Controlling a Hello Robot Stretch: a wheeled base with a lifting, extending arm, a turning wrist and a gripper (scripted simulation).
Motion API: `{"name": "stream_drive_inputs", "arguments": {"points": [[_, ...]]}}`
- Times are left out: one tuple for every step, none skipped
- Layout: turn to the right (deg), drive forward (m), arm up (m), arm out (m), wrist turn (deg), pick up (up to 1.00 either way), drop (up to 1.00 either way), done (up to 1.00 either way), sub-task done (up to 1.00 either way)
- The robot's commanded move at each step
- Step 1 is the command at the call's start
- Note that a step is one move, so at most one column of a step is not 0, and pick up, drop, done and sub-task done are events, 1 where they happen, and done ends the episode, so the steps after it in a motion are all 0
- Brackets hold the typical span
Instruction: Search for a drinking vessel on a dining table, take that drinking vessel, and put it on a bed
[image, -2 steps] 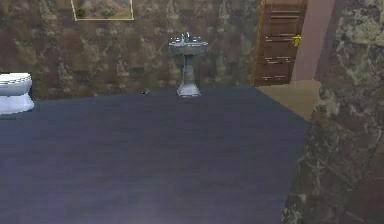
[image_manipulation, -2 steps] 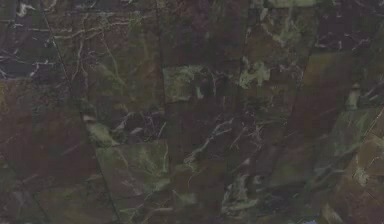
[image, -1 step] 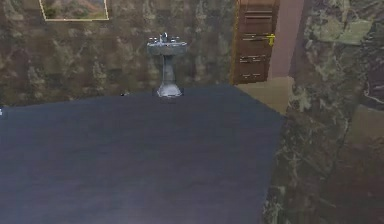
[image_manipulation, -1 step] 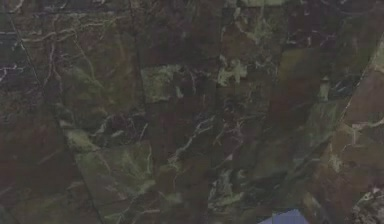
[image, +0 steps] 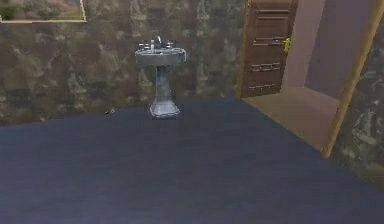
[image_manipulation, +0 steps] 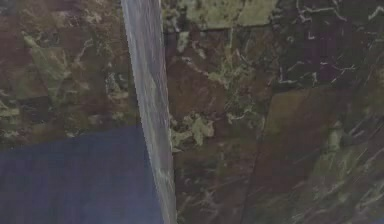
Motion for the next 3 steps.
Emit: {"name": "stream_drive_inputs", "arguments": {"points": [[24.0,0.00,0.00,0.00,0.0,0.00,0.00,0.00,0.00],[0.0,0.25,0.00,0.00,0.0,0.00,0.00,0.00,0.00],[-45.0,0.00,0.00,0.00,0.0,0.00,0.00,0.00,0.00]]}}
